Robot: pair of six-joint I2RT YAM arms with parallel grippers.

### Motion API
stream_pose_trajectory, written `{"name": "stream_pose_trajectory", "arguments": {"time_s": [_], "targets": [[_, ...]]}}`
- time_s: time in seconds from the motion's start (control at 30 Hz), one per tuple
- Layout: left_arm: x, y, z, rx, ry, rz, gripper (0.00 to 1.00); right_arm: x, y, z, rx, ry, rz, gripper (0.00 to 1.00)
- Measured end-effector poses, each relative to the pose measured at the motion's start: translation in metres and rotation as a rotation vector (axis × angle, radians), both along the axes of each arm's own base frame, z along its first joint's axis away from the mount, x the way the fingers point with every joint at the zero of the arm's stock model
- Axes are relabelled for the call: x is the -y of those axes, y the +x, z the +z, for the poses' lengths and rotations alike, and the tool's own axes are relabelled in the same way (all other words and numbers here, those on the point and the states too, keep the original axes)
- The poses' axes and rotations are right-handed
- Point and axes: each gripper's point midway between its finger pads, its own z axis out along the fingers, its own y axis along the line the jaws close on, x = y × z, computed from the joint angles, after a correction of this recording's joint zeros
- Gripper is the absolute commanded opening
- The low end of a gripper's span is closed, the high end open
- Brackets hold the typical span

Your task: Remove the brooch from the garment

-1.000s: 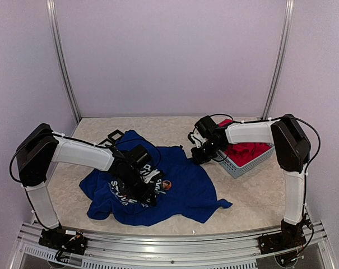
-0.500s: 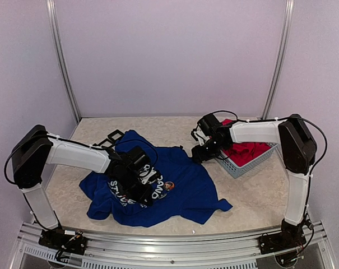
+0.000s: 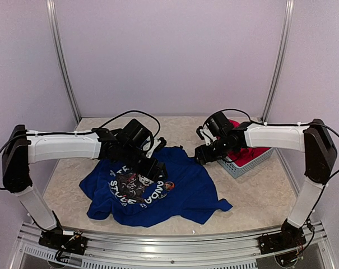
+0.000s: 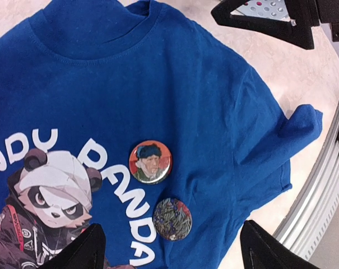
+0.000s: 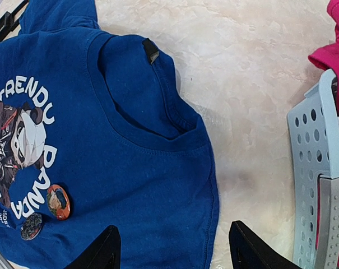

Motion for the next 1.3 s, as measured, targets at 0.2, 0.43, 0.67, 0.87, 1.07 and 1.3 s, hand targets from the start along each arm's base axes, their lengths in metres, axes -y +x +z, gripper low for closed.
{"name": "stream_pose_trajectory", "arguments": {"time_s": [0.2, 0.43, 0.67, 0.87, 1.07, 1.3], "targets": [[0.014, -0.004, -0.027, 0.004, 0.086, -0.047, 0.82, 0.003, 0.007, 0.012, 0.035, 0.023, -0.063, 0.67], [0.007, -0.011, -0.057, -0.016, 0.191, -0.047, 0.82, 0.011, 0.007, 0.029, 0.079, 0.048, -0.109, 0.66], [0.004, -0.016, -0.072, -0.018, 0.252, -0.053, 0.74, 0.016, 0.002, 0.019, 0.057, 0.042, -0.134, 0.66], [0.002, -0.023, -0.082, -0.025, 0.294, -0.068, 0.54, 0.016, 0.003, 0.020, 0.062, 0.047, -0.137, 0.65], [0.001, -0.021, -0.081, -0.013, 0.303, -0.065, 0.28, 0.016, 0.003, 0.020, 0.062, 0.047, -0.138, 0.65], [0.003, -0.020, -0.079, -0.005, 0.302, -0.058, 0.08, 0.016, 0.003, 0.020, 0.063, 0.047, -0.138, 0.64]]}}
